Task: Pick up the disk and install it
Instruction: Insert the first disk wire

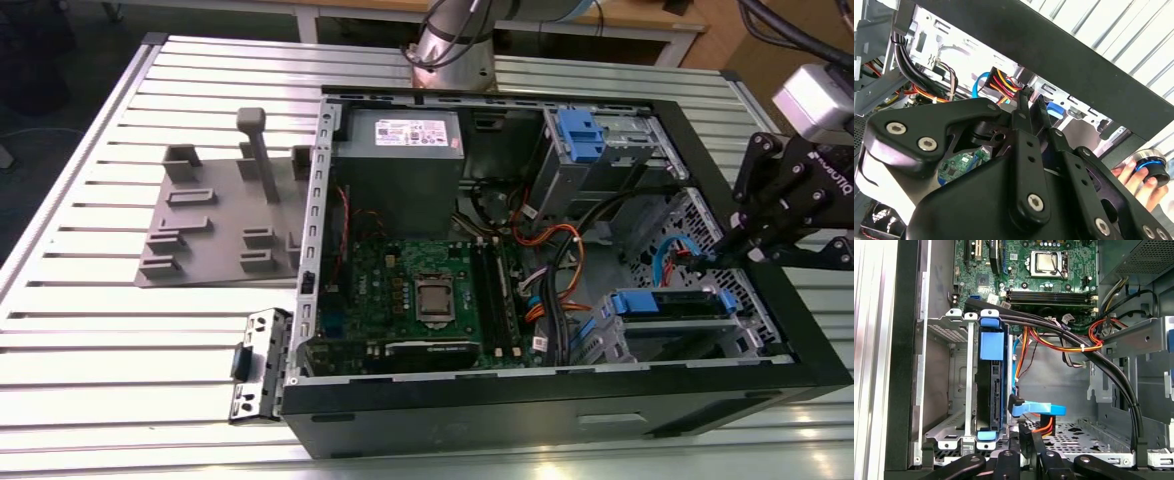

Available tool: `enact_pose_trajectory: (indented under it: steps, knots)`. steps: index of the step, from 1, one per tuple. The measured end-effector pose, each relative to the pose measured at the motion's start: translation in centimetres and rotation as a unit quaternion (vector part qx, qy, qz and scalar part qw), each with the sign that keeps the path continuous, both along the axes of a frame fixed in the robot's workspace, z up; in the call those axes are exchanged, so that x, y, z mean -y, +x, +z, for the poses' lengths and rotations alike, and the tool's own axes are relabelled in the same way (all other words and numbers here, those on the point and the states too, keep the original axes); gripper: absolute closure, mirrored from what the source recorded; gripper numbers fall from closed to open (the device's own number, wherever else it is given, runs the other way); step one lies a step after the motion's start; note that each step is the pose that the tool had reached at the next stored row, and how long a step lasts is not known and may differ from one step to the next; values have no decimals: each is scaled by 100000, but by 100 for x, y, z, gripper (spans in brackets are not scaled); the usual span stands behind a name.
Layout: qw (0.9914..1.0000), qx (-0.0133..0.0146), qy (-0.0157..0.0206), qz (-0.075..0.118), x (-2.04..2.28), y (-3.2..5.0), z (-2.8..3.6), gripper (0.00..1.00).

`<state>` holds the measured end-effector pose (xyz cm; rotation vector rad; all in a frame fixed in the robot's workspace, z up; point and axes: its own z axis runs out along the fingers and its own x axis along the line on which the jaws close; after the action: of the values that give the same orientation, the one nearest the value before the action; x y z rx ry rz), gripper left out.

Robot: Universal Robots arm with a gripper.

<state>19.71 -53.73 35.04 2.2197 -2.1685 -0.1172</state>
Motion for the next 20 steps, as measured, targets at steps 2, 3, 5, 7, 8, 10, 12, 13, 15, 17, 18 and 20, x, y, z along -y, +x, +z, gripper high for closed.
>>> enact_pose_trajectory:
  steps: [2, 3, 5, 7, 8, 10, 12, 13, 15, 17, 18, 20]
  knots:
    - [100000, -15, -1, -2, 1, -1, -22, 76]
    - [100000, -27, 3, 1, 1, -1, -36, 76]
    - [100000, -42, -6, 1, 1, -1, -56, 76]
    - [100000, -42, -98, -2, 1, -1, -60, 76]
    - [100000, -41, -105, 2, 1, 0, -60, 76]
    - [100000, -43, -117, 3, 2, 0, -61, 76]
    - [100000, -42, -129, 3, 2, 0, -62, 76]
    - [100000, -42, -137, 3, 2, 0, -62, 76]
    - [100000, -42, -153, 4, 2, -1, -62, 83]
    - [100000, -42, -175, 4, 1, 0, -62, 84]
    - [100000, -42, -186, 4, 1, 0, -62, 84]
    - [100000, -43, -201, 2, 1, 0, -62, 84]
